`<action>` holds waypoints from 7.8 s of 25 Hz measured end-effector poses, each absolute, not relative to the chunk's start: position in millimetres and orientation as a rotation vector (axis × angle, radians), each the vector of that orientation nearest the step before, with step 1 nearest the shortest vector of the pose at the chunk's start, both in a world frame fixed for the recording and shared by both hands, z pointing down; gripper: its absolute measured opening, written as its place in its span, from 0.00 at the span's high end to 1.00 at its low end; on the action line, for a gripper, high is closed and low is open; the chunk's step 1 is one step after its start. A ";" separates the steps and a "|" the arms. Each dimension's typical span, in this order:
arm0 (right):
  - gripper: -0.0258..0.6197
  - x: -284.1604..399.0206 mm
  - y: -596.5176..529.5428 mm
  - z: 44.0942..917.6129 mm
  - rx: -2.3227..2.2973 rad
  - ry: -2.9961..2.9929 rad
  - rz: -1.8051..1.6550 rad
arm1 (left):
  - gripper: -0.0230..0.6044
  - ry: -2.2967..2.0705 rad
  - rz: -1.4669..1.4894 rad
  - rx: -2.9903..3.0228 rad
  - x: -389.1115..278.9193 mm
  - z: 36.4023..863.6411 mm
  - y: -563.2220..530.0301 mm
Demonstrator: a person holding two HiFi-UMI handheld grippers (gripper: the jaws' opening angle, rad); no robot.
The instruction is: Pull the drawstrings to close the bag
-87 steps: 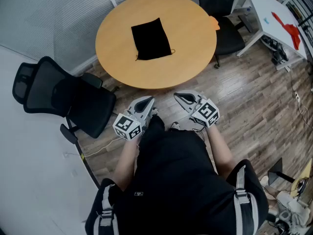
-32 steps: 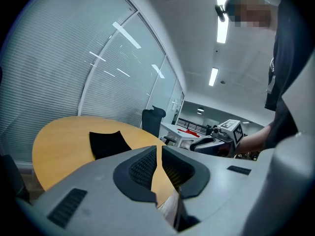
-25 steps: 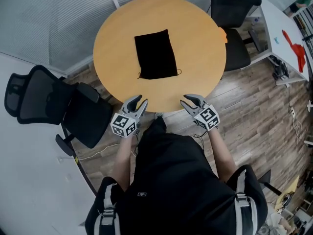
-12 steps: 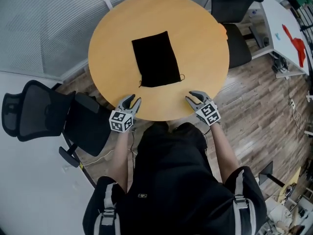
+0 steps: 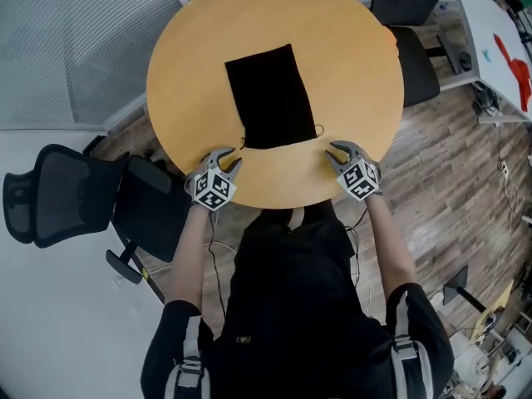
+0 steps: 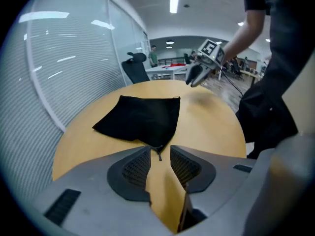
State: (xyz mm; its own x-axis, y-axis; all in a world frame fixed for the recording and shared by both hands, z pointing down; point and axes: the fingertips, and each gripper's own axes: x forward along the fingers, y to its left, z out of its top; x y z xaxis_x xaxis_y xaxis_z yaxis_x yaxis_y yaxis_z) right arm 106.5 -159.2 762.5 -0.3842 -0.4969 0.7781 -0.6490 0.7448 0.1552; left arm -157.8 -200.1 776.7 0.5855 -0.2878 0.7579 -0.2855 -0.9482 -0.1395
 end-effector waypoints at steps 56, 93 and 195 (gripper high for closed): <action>0.87 84.3 -215.2 788.3 0.745 -1.977 0.190 | 0.94 0.005 -1.642 -2.565 -145.6 809.9 -221.7; 0.87 108.0 -270.5 569.1 1.186 -2.154 -0.087 | 0.94 1.024 -1.050 -2.692 -141.4 567.8 -293.9; 0.87 171.7 -246.0 453.4 1.265 -2.167 -0.347 | 0.94 1.547 -0.926 -2.434 -207.6 456.7 -241.7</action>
State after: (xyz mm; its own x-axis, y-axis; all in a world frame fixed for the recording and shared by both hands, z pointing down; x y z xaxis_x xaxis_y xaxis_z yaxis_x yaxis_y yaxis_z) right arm 171.7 -246.0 453.4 -0.3668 -0.8559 0.3646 -0.6993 0.5121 0.4988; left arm -207.6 -241.7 456.7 0.2936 -0.8526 0.4323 -0.7839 -0.4735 -0.4015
